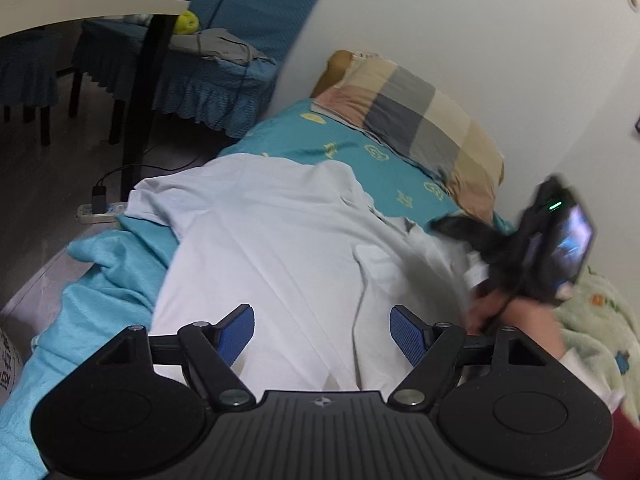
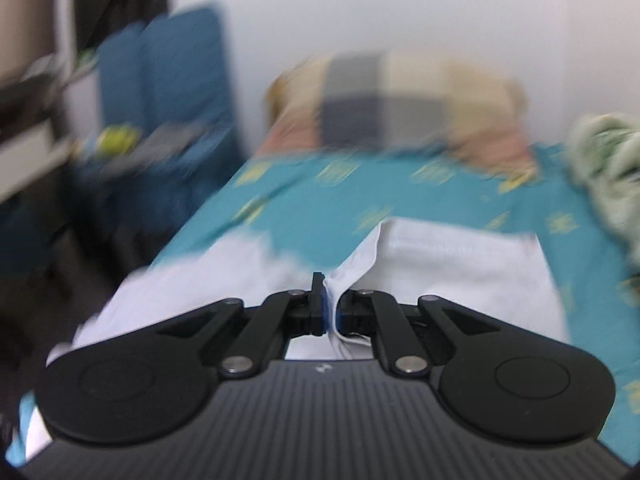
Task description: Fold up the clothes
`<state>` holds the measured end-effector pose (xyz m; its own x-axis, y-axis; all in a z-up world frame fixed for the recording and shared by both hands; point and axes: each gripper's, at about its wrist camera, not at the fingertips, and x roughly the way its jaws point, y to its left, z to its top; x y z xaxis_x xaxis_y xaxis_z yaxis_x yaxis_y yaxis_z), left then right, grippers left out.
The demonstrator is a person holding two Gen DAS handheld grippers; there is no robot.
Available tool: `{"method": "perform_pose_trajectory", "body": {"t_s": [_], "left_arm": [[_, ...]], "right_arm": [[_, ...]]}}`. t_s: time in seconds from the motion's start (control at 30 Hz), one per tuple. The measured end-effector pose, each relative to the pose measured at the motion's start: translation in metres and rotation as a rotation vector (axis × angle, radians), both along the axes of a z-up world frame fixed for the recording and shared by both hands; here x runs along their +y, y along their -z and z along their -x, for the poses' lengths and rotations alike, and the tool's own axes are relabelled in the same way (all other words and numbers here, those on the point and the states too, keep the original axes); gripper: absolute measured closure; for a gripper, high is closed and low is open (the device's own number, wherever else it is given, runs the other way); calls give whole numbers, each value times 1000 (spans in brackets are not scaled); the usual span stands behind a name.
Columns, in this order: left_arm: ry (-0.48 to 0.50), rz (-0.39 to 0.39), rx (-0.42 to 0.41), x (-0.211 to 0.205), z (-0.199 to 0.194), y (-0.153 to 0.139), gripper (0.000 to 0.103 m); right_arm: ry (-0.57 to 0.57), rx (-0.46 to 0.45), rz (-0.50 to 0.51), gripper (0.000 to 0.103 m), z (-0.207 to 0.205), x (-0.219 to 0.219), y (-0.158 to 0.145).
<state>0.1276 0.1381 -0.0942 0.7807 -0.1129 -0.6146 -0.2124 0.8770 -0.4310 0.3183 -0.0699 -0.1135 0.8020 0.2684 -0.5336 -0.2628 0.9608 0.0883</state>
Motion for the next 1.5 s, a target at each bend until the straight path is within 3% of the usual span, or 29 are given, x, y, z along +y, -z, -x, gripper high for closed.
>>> {"method": "perform_pose_trajectory", "body": {"t_s": [0.07,0.13,0.2,0.27,0.43,0.53,0.73,0.93,1.03,1.1,1.2,1.3,1.5], "left_arm": [[-17,8,8,7,1,3,26],[-23,32,23,11,0,8,26],[-28,62,27,13,-3,12,26],[-29,64,23,9,-6,13,26],[-9,75,31,-1,-9,16,26],[9,71,36,-10,-7,18,26],[30,41,41,-25,-5,21,26],[19,41,55,-27,-12,29,26],[25,47,66,-27,-17,34,26],[34,37,68,-30,-20,36,26],[45,31,65,-31,-23,37,26],[50,41,40,-31,-21,34,27],[39,67,-7,-23,-17,25,27]], "right_arm": [[-66,76,7,92,-2,17,25],[-107,146,6,72,3,23,42],[-117,157,-8,41,12,16,43],[-138,145,-40,32,25,4,33],[-144,112,-114,31,68,-44,8],[-114,72,-90,31,86,-74,8],[-42,92,-100,34,88,-112,34],[-81,37,-42,37,80,-99,51],[-73,62,7,53,68,-91,63],[-65,88,43,79,62,-88,70],[-95,88,76,97,65,-83,71],[-139,51,141,99,80,-75,56],[-247,111,234,99,122,-58,54]]}}
